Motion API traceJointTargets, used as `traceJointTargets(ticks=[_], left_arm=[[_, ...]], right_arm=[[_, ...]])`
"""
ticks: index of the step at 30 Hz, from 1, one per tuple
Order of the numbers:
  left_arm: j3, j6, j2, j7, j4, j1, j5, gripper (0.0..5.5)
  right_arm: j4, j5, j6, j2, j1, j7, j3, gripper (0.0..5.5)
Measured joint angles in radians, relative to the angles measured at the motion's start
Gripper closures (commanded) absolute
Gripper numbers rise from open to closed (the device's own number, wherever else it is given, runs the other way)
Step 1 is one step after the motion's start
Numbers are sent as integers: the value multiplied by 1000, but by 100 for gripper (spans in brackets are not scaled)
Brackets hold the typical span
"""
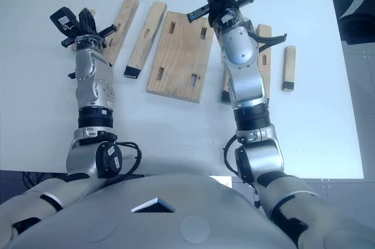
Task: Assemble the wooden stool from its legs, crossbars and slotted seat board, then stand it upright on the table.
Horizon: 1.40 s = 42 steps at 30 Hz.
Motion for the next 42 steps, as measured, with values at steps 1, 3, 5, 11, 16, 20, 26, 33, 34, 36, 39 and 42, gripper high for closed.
traceJointTargets(ticks=[1, 3, 5, 11, 16, 20, 26, 33, 34, 36, 39, 42], left_arm=[[0, -4, -5, 1, 5, -6, -1, 549], [-2, -20, -20, 1, 26, -9, 0, 549], [-1, -23, -24, 1, 39, -9, 0, 549], [-20, -42, -24, -1, 51, -9, 12, 549], [-37, -40, -21, -5, 32, 14, 20, 549], [-44, -27, -7, -22, 33, 3, 22, 549], [-68, 14, 21, -16, 185, -65, 65, 549], [-77, -67, 86, -35, 176, -7, 108, 549], [-82, -66, 83, -42, 159, -6, 108, 549], [-98, -49, 93, -82, 102, 5, 108, 531], [-141, 48, 213, -246, -40, 5, 117, 496], [-99, 232, 381, -368, -86, -9, 76, 452]], right_arm=[[0, 0, -2, -1, -13, 0, -6, 550], [0, -1, -12, 0, -23, 2, -4, 550], [0, -3, -12, 0, -21, 8, 7, 550], [69, -13, -11, -10, -23, -172, -108, 550], [80, -33, -64, -5, -23, -237, -122, 550], [108, -43, -83, 2, -23, -276, -128, 550], [145, -71, -97, 3, -21, -321, -104, 550], [164, 5, -132, -1, 54, -337, -210, 550], [165, 13, -130, 2, 56, -334, -214, 550], [154, 40, -119, 5, 60, -297, -206, 550], [117, 60, -114, 12, 71, -246, -177, 550], [116, 78, -100, 10, 80, -246, -183, 550]])
